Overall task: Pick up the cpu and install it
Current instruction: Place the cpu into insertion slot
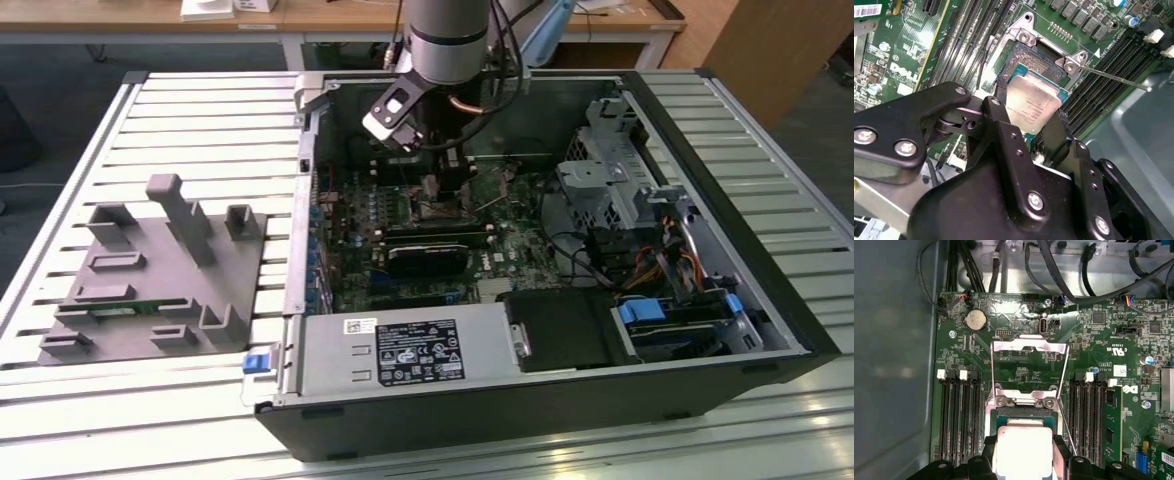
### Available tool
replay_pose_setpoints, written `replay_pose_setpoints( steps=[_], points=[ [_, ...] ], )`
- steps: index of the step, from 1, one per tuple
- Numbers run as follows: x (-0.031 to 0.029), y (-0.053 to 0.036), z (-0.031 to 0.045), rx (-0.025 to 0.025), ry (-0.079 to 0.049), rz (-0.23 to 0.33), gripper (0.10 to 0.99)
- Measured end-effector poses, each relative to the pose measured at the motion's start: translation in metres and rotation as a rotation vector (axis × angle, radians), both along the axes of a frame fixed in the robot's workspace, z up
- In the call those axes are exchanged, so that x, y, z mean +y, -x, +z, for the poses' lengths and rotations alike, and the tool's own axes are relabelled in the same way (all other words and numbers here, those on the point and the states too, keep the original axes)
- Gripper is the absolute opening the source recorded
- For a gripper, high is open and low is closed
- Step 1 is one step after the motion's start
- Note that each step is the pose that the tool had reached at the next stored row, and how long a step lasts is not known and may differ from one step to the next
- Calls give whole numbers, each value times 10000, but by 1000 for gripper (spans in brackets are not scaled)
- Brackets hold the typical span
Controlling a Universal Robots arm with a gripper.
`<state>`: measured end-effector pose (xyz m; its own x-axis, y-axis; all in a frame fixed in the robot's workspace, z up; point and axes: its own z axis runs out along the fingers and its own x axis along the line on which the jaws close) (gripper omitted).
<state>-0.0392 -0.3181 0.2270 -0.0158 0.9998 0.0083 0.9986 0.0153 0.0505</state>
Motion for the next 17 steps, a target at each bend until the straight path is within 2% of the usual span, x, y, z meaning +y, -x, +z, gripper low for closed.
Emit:
replay_pose_setpoints(
  steps=[3, 7, 17],
  points=[
    [0, 4, -63, 5, 2, 3, 529],
    [0, 10, -110, 5, 2, 1, 529],
    [-2, 18, -190, 5, 2, -1, 529]
  ],
)
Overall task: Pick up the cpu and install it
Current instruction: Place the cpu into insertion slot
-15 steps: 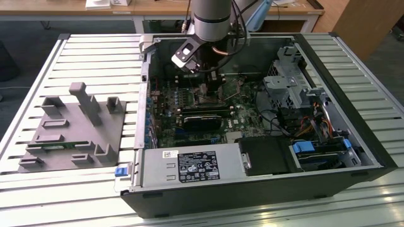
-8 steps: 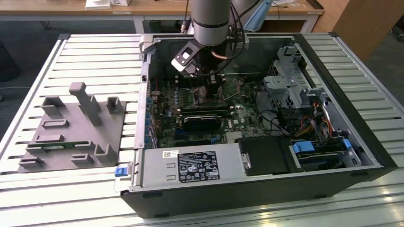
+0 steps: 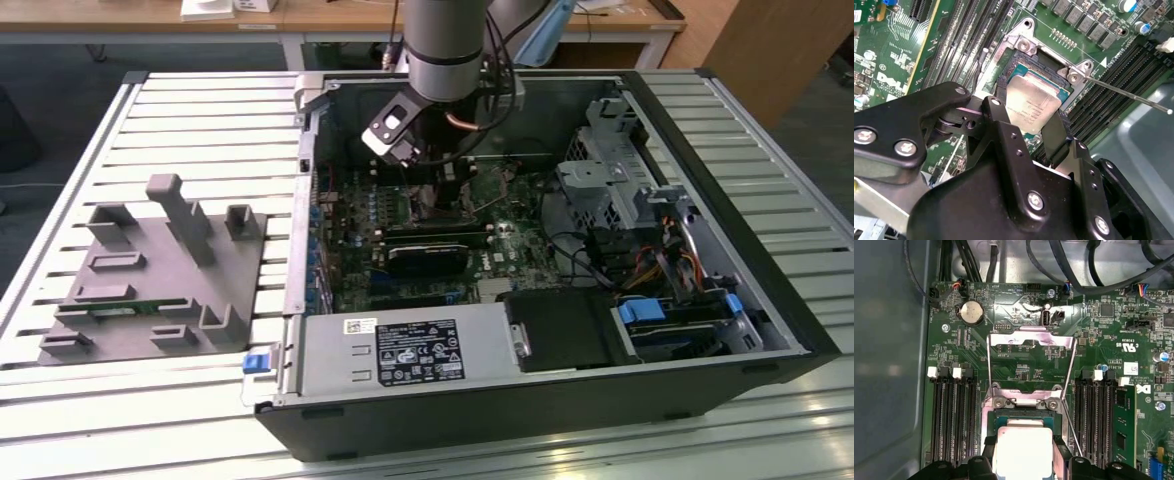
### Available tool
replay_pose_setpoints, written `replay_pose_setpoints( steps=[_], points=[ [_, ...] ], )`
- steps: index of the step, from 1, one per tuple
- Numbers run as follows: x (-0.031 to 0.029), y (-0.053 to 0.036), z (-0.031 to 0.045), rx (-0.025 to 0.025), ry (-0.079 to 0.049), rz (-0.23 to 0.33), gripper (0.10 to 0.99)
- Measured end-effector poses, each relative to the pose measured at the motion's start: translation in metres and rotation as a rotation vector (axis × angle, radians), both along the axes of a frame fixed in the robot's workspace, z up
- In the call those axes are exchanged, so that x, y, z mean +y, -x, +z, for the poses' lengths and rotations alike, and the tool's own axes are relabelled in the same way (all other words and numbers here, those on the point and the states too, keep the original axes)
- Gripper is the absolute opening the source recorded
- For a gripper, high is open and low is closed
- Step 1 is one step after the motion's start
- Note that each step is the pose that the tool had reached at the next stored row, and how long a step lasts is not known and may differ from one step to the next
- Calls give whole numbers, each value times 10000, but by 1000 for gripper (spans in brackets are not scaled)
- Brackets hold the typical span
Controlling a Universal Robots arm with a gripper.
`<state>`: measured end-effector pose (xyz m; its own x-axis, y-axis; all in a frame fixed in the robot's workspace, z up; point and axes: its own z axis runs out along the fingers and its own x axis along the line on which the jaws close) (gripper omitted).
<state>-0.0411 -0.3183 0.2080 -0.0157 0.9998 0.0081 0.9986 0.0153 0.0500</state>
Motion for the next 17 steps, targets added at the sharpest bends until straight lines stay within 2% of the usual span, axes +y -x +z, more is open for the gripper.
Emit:
replay_pose_setpoints(
  steps=[17],
  points=[
    [-1, 4, -127, 1, 3, -14, 529]
  ],
)
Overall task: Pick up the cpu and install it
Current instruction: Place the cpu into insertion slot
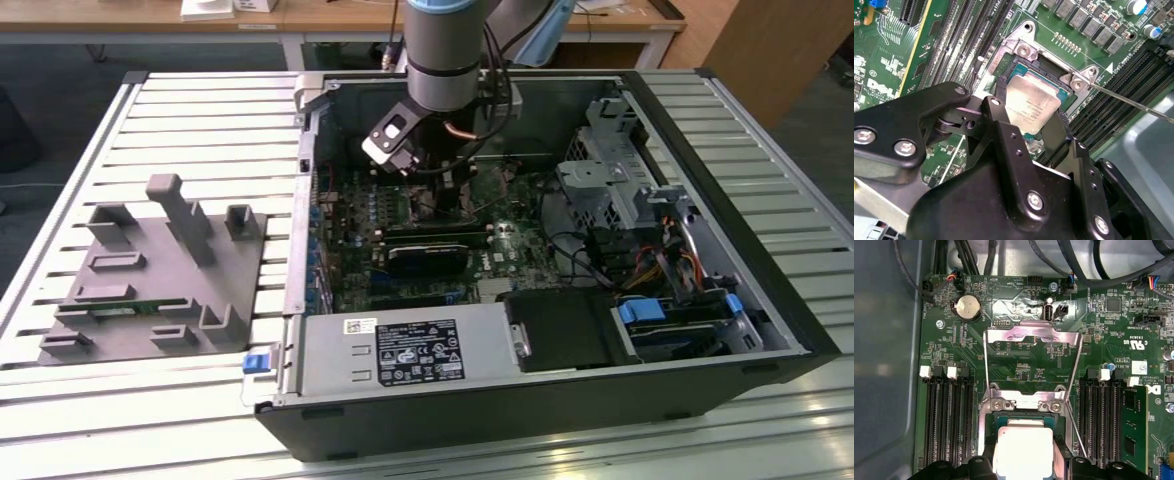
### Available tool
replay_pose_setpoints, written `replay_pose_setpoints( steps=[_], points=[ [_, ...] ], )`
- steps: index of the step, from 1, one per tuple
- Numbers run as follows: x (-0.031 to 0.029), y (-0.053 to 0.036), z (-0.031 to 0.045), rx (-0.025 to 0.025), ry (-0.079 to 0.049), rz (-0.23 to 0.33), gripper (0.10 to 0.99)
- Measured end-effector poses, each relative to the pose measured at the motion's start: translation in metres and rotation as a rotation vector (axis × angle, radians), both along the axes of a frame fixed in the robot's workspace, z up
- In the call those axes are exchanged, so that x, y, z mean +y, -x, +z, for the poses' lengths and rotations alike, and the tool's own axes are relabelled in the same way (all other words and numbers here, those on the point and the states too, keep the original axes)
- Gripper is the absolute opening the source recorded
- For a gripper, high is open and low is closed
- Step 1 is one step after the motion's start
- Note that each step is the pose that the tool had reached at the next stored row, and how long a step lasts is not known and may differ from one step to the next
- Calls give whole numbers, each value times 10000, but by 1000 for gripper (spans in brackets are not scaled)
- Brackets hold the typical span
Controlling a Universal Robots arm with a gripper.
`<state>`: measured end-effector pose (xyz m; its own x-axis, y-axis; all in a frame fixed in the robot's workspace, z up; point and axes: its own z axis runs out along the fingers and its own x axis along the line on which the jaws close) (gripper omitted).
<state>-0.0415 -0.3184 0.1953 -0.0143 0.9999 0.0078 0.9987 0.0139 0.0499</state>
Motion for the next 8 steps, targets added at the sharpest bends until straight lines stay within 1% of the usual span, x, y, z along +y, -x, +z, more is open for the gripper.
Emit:
replay_pose_setpoints(
  steps=[3, 8],
  points=[
    [-1, 1, -14, 6, 7, 0, 529],
    [0, 0, -17, 0, -1, -1, 529]
  ],
)
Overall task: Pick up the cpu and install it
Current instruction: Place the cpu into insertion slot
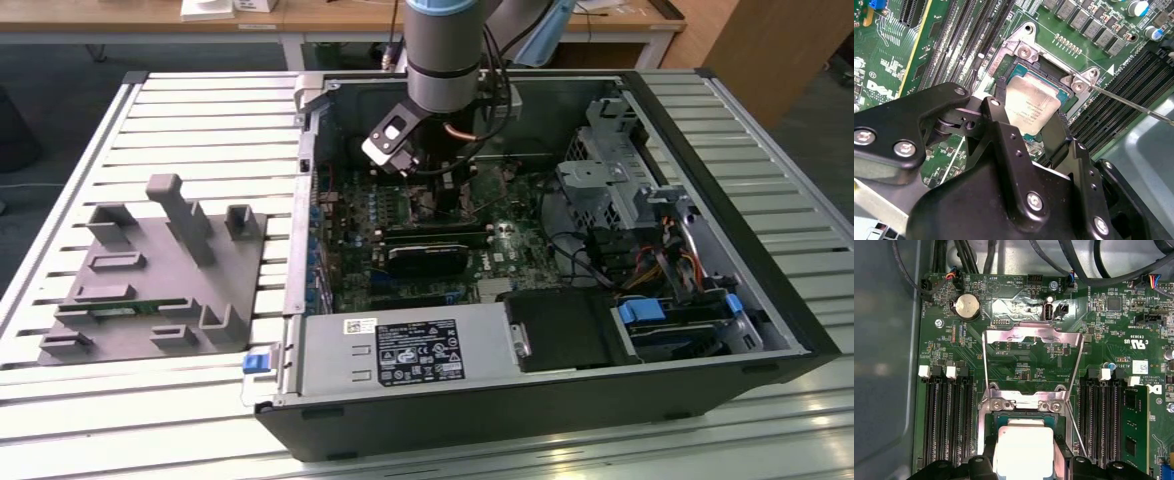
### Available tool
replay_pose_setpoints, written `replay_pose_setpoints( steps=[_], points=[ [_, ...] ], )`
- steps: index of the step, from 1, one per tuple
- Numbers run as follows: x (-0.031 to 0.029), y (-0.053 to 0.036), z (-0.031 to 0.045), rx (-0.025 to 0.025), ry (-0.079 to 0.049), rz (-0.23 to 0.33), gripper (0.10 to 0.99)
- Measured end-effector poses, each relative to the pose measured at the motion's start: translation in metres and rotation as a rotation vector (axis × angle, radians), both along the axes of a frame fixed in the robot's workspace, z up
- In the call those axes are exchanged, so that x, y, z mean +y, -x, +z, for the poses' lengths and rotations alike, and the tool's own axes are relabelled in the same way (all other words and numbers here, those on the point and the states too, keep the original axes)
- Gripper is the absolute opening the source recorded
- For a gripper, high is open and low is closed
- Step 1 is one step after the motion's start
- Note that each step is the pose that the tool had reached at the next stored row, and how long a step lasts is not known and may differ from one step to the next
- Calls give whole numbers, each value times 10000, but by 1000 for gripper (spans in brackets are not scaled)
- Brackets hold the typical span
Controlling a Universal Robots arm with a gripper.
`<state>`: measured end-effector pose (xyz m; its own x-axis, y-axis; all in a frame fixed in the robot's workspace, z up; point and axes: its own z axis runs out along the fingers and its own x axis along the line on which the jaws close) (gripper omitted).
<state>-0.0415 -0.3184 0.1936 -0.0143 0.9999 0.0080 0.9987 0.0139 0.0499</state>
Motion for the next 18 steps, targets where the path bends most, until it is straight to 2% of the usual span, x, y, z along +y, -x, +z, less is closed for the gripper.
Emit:
replay_pose_setpoints(
  steps=[5, 6, 12, 18],
  points=[
    [3, -2, -6, -9, -14, 2, 541],
    [2, -1, -4, -5, -8, 2, 600],
    [0, 0, 17, -1, -1, 1, 600],
    [0, 0, 75, -1, -1, 1, 600]
  ],
)
